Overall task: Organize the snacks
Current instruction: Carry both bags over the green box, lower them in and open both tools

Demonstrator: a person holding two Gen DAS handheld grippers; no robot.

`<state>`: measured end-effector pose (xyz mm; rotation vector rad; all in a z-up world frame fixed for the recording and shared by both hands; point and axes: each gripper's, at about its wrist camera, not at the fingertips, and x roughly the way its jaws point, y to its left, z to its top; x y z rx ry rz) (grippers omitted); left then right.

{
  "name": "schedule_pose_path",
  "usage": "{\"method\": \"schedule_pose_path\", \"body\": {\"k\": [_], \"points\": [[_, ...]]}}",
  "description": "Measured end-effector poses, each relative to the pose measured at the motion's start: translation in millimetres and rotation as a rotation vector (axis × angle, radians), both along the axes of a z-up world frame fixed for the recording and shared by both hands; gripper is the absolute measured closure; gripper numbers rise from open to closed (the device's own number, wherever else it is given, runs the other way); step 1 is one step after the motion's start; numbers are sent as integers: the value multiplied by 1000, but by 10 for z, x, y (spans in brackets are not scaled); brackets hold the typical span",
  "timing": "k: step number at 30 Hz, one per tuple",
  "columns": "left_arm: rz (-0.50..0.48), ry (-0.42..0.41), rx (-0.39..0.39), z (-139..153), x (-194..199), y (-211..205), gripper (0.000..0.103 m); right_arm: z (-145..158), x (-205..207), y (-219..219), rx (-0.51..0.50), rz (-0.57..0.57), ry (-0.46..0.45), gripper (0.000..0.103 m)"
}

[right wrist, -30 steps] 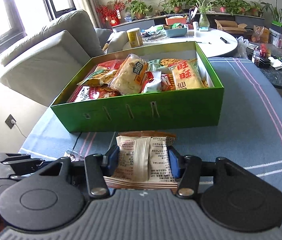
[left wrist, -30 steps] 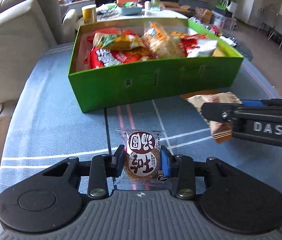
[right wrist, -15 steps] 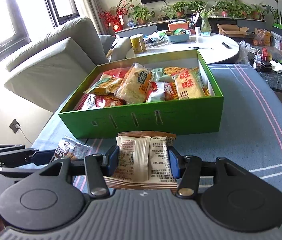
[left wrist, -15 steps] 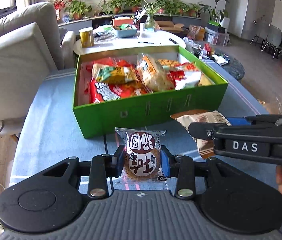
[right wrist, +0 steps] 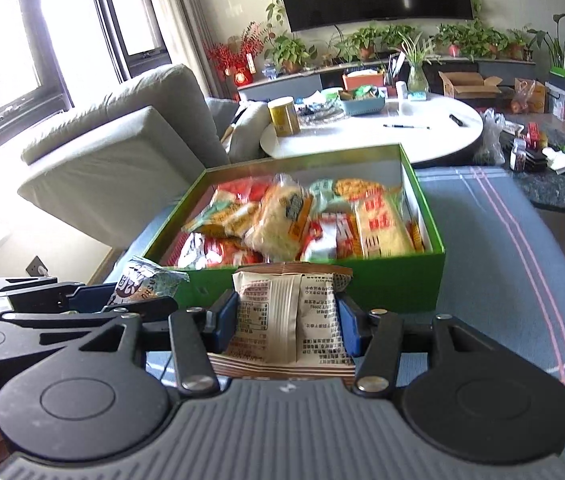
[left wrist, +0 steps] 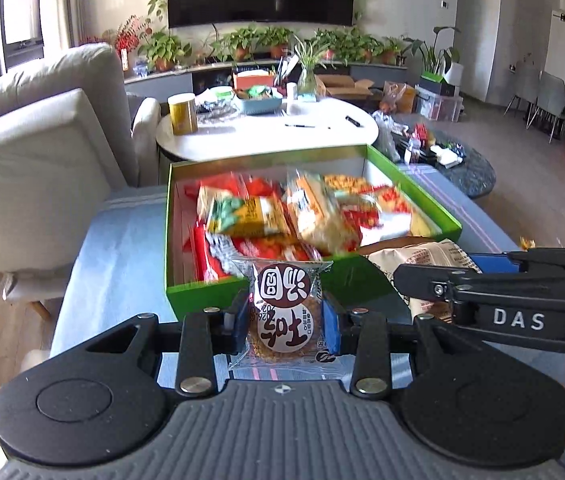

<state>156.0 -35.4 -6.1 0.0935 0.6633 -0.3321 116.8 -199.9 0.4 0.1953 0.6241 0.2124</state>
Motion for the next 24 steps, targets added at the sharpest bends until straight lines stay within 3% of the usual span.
{"method": "schedule_pose_path", "body": {"k": [14, 24], "points": [[54, -59, -10, 411, 636, -74, 69, 562, 443, -221, 60, -53, -109, 23], [55, -21, -6, 283, 1099, -228, 69, 477, 821, -181, 3, -65, -84, 23]]}}
